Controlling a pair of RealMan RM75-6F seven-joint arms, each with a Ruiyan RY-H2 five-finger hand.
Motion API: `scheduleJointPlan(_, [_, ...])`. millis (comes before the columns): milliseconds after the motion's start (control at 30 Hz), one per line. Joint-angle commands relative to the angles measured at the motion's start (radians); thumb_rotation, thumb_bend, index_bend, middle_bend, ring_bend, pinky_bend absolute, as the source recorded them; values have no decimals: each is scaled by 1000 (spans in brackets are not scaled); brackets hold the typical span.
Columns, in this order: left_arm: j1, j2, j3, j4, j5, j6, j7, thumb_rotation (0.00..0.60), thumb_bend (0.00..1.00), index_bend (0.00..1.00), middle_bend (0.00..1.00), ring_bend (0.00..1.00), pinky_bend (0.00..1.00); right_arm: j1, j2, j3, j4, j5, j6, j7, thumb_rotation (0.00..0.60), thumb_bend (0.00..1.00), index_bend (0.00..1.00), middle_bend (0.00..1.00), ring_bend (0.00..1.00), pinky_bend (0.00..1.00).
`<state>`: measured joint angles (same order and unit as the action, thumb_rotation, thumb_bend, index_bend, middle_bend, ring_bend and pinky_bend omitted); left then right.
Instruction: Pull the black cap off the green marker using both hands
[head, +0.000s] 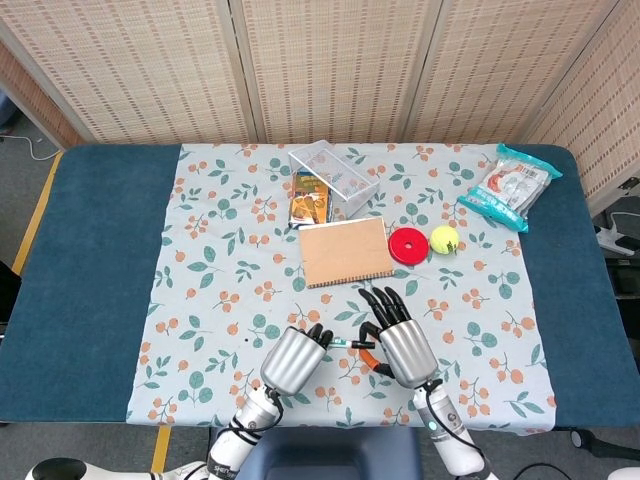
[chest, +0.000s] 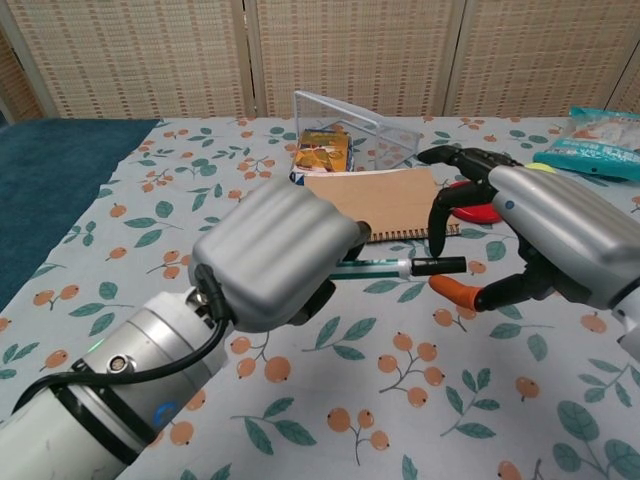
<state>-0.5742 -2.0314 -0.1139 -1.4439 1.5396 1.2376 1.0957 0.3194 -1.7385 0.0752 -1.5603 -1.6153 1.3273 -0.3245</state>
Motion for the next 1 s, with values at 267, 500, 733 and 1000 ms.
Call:
scheduleJointPlan(267, [0, 3, 13, -19, 8, 3, 6, 600, 601, 921, 1000, 883, 1000, 6, -11, -3, 12, 1, 6, -6, 600, 198, 557, 54, 0, 0])
scheduleJointPlan(500, [4, 9, 22, -35, 13, 7, 8, 600, 602, 920, 1000, 883, 1000, 9, -7, -5, 5, 10, 6, -10, 600, 208, 564, 54, 0, 0])
scheduleJointPlan(733, [5, 10, 27, -42, 22, 12, 10, 600, 606, 920, 1000, 883, 1000, 13, -10, -8, 9, 14, 6, -11, 600, 268, 611, 84, 0, 0])
scheduleJointPlan(1000, [7, 15, 25, -49, 19, 11, 5, 600, 608, 919, 1000, 883, 1000, 15, -16, -4, 21, 7, 26, -7, 600, 477, 792, 194, 0, 0])
